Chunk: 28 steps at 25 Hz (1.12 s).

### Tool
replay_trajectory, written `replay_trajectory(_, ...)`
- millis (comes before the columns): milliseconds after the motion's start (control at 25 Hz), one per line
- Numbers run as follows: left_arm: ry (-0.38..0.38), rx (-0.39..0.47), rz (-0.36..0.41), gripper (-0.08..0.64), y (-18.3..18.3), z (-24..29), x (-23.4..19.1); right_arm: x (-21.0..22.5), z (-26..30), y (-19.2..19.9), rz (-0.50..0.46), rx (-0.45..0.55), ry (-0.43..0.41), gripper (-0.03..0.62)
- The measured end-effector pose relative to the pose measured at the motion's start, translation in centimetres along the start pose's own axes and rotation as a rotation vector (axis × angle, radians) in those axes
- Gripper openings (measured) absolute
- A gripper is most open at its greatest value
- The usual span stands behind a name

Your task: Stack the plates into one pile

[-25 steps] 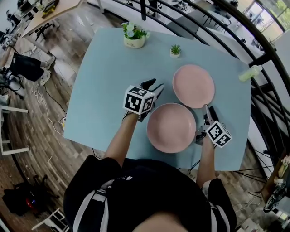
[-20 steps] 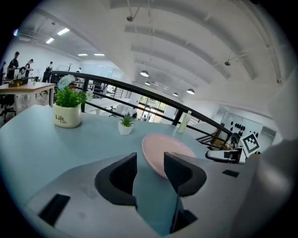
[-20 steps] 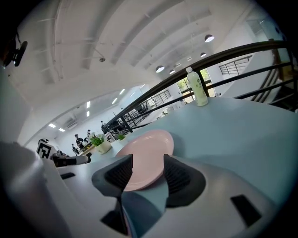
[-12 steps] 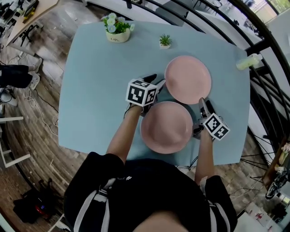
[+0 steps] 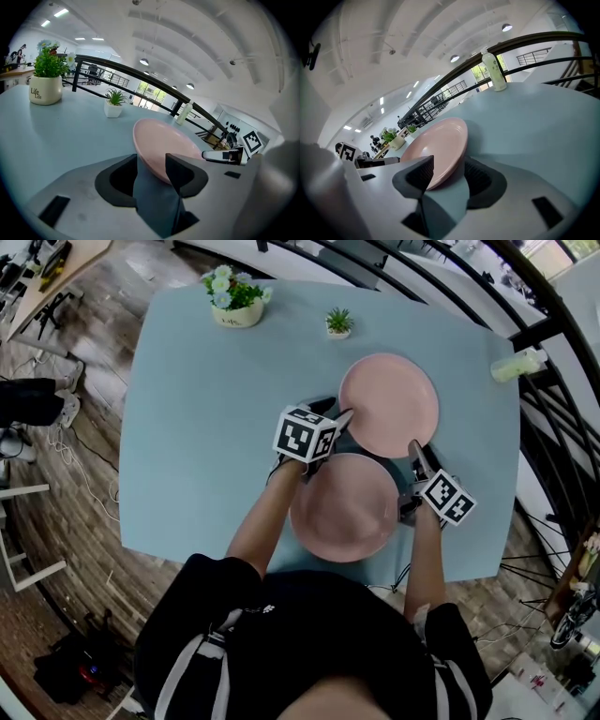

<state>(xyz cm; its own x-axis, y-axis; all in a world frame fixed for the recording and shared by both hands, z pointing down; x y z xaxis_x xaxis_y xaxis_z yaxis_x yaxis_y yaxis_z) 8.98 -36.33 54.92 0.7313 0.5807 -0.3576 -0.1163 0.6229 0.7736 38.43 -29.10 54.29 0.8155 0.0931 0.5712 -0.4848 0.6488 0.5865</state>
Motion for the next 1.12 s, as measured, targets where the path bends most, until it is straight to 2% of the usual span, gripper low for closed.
replay_trajectory(240,0.028,0.010,-0.050,0.163,-0.1,0.4,-0.7,0.1,0.6,-0.2,0.013,-0.022,-0.011,0.167)
replay_trajectory(360,0.007,0.017,-0.025,0.161,-0.3,0.4,-0.7,0.0,0.7,-0.2,0.002,-0.022,-0.011,0.129)
replay_trajectory(480,-0.018,0.016,-0.002,0.153,-0.5,0.3,-0.6,-0.3,0.6,-0.2,-0.008,-0.017,-0.014,0.130)
replay_trajectory(720,-0.025,0.045,-0.001,0.138,-1.2,-1.0,-0.5,-1.1,0.0,-0.3,0.004,0.005,-0.045,0.130)
replay_trajectory(1000,-0.050,0.058,0.052,0.137,-1.9,-3.4,0.5,-2.5,-1.6,0.0,-0.009,0.032,-0.080,0.132)
replay_trajectory(1120,-0.055,0.078,0.045,0.137,-1.9,-4.4,1.3,-2.8,-2.5,0.2,-0.013,0.041,-0.089,0.132)
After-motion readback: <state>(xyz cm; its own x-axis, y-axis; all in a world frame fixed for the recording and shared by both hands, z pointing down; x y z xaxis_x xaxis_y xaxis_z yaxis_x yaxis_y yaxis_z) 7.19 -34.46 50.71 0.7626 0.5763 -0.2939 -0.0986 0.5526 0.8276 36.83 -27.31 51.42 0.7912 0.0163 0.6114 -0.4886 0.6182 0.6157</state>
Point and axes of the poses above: the fingertips, and each gripper's own axes: z forward along the fingers, x to its right, y out of its underside, the point moved 10 cm from there along -z, backward along the fingers, and after that the axes turned 8 degrees about z, right-handed, at the moved point
